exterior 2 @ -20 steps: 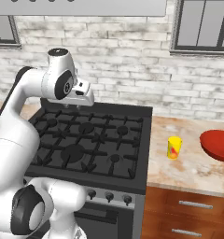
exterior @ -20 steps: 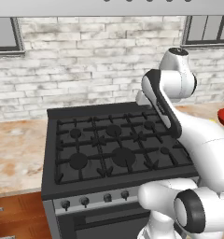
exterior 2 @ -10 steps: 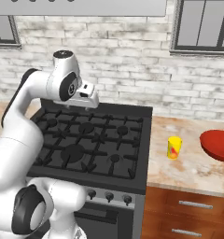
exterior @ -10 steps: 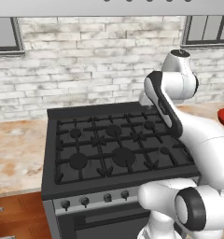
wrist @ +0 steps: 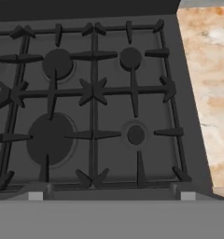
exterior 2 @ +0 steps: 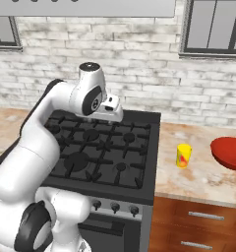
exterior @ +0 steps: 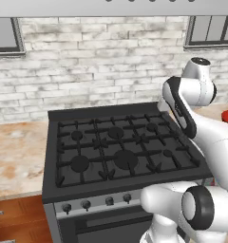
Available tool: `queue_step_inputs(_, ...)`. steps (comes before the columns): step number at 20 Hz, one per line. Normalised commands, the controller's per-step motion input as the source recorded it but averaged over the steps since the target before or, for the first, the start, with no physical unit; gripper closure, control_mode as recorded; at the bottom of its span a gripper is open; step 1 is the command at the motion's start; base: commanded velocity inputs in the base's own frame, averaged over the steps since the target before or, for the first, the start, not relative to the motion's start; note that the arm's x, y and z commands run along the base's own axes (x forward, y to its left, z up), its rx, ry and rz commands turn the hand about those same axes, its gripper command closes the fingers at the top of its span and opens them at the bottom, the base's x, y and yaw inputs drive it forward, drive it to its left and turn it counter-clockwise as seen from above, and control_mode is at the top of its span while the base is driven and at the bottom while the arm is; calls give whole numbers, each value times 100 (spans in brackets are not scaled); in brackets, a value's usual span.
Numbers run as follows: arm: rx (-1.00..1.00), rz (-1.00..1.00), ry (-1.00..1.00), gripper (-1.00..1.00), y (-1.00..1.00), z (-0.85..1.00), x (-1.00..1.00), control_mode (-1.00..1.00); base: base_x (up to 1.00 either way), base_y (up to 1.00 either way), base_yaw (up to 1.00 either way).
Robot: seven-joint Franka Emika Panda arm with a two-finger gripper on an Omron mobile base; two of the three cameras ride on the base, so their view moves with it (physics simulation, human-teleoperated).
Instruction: Pick the cup and bowl from the counter and place them on the counter next to the sink.
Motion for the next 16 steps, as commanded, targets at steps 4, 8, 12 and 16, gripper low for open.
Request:
queue_step_inputs(4,-1,0,3,-100,-67,0,0,-100,0,0,0)
queue_step_inputs(8,-4,0,16,-100,-64,0,0,-100,0,0,0)
queue_step_inputs(12,-4,0,17,-100,-52,0,0,-100,0,0,0)
queue_step_inputs(16,-5,-1,21,-100,-41,0,0,-100,0,0,0)
